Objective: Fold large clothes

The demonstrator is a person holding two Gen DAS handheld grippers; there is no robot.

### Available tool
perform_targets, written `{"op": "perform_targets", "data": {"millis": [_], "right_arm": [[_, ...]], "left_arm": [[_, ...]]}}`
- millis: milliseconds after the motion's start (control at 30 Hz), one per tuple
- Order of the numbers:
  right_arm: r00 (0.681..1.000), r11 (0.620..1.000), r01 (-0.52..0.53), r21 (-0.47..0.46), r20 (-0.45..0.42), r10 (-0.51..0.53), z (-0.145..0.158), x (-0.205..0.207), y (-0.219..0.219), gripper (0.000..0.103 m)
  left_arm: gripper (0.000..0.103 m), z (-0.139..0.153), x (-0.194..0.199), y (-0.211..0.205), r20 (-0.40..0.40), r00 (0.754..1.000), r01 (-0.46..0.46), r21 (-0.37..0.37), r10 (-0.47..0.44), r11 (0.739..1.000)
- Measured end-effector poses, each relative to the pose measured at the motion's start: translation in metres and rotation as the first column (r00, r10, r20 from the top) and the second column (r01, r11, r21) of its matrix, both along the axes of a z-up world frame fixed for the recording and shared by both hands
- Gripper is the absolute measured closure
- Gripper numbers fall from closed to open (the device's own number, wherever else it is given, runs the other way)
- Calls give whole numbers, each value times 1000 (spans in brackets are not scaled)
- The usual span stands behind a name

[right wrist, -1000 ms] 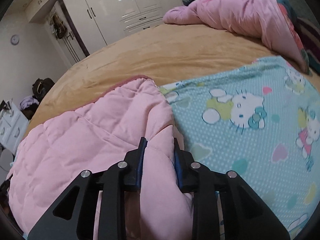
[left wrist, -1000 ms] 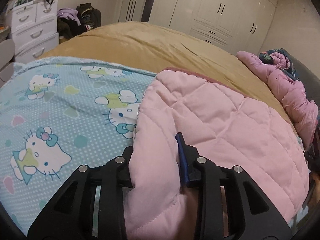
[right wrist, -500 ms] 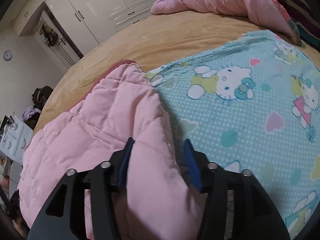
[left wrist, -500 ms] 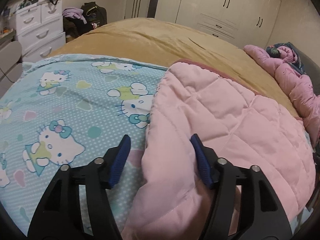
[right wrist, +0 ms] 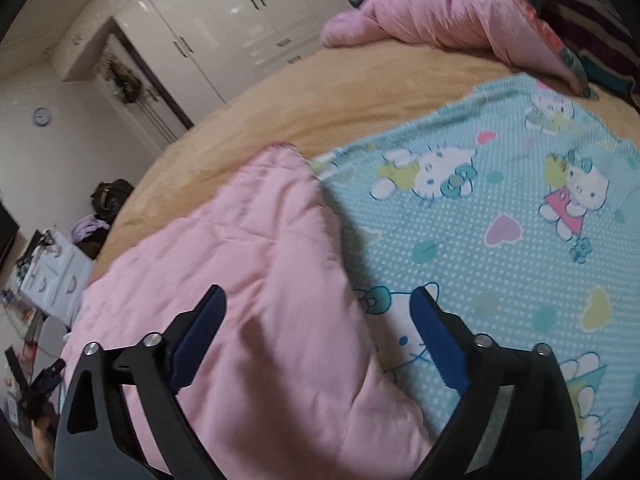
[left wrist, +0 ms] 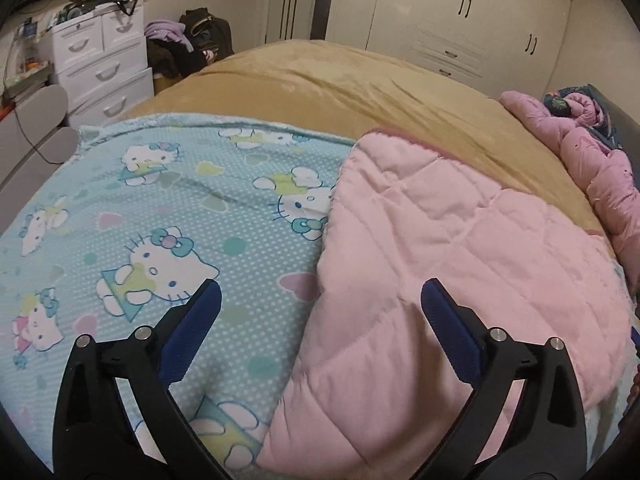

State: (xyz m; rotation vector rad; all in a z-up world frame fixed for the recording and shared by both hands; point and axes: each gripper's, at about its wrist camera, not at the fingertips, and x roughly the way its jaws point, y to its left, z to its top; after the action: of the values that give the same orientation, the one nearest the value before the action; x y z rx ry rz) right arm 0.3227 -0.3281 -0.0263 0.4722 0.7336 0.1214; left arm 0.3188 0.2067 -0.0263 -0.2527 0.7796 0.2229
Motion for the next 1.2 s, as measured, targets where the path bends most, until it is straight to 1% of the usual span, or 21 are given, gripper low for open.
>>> {"op": "perform_targets", "data": {"millis": [167,300,400,567,633,700,800,900,1067,1167,1200], "right_arm": [[996,997,-71,6,59,70,26,-24,6,5],[989,993,-118,-23,82,120,41,-35,14,4],[984,988,-149,-46,92,153,48,-42,18,4],[979,979,-186,-81,65,191,42,-48,21,4],[978,976,-198,-87,47,203,35,-49,20,4],[979,976,-197,-97,25,200,27,-48,19,4],[981,978,-193,-84,4,194,16,-43,16,4],[981,979,-192,-71,-27,190,5,-32,14,4],[977,979,-200,-41,-85,196,-13,-10,12,4],[966,973,-225,-47,-140,217,-26,7,15,4],[962,971,-235,-43,-154,226,-29,10,16,4]], "left_arm": [[9,19,-24,-12,28,999,28,6,-28,1000],[9,28,-41,-23,48,997,51,11,-52,999],[9,31,-50,-28,55,996,71,13,-71,997],[9,24,-59,-32,41,992,120,14,-120,993],[9,19,-59,-31,22,992,121,34,-121,992],[9,12,-56,-27,8,994,108,31,-109,994],[9,0,-49,-19,2,994,110,-45,-110,993],[9,-13,-41,-16,-5,991,133,-128,-135,983],[9,-34,-18,-12,-45,989,128,-195,-139,972],[8,-43,-10,-3,-38,991,114,-274,-129,955],[8,-46,-8,0,-41,991,113,-288,-130,951]]}}
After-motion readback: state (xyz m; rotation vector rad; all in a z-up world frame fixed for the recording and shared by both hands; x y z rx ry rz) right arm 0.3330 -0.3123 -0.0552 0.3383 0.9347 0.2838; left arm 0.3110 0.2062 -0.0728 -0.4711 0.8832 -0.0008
